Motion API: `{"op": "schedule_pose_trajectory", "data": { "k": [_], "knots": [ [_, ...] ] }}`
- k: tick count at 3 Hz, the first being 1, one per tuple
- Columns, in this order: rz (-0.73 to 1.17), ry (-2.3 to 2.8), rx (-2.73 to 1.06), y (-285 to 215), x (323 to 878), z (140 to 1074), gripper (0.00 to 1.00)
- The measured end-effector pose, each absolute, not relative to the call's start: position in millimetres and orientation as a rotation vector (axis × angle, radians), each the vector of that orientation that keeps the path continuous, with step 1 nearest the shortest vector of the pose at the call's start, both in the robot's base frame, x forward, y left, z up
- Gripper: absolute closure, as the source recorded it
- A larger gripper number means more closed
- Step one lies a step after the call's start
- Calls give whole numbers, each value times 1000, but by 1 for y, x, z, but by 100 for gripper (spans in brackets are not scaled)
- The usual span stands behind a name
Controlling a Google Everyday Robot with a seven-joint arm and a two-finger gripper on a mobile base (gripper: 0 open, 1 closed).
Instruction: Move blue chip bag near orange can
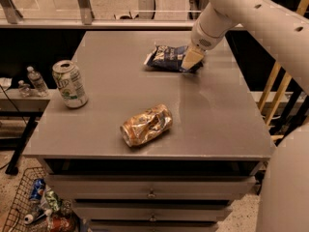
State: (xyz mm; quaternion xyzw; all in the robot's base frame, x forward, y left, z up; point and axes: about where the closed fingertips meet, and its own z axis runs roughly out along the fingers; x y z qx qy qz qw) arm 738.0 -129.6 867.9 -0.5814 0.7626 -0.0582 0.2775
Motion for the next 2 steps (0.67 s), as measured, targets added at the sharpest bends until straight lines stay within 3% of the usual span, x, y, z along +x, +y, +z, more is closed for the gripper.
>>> {"op": "schedule_pose_trajectory", "data": {
  "k": [2],
  "knots": [
    [-136, 2035, -1569, -134, 737, 873, 87]
  ]
}}
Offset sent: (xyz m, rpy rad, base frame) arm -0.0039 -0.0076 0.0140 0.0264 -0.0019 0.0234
